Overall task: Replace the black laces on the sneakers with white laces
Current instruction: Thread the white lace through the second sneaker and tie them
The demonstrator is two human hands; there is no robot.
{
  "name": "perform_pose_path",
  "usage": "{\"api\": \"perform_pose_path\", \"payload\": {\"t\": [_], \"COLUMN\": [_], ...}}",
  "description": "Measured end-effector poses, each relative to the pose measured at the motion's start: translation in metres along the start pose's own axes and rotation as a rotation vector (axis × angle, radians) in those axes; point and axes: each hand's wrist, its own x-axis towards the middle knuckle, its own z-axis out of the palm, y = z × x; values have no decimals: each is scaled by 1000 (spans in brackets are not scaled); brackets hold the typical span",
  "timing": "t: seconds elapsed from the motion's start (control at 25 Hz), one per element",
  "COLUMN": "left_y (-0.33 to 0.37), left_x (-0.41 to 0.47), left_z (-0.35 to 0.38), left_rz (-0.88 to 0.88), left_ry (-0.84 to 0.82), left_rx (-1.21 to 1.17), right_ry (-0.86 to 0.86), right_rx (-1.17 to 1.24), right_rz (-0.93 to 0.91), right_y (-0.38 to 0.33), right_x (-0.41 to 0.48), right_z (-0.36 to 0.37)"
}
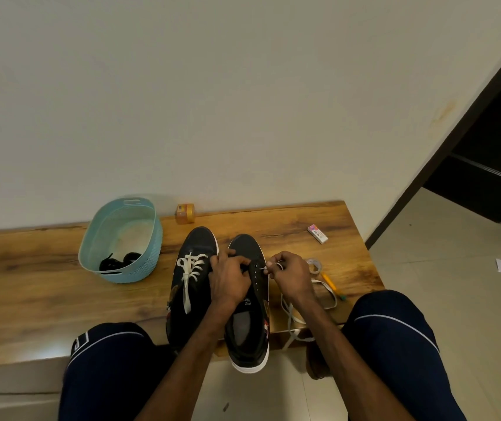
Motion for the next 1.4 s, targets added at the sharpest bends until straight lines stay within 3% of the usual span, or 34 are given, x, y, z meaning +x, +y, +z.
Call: {"api": "perform_pose_path", "payload": {"t": [0.48,0.88,1.4], "left_y": [-1,2,8], "left_x": [3,-1,-5], "left_z": [3,3,3], "left_rz": [-11,-2,10], "left_ry": [10,18,7], "left_rx": [-20,3,-2], "right_ry": [-30,91,112], "right_rx": [-81,-99,-56], "right_rz": [-46,-65,-67], "right_y": [-1,-1,-1], "right_x": [3,4,1], "right_z": [7,15,19]}}
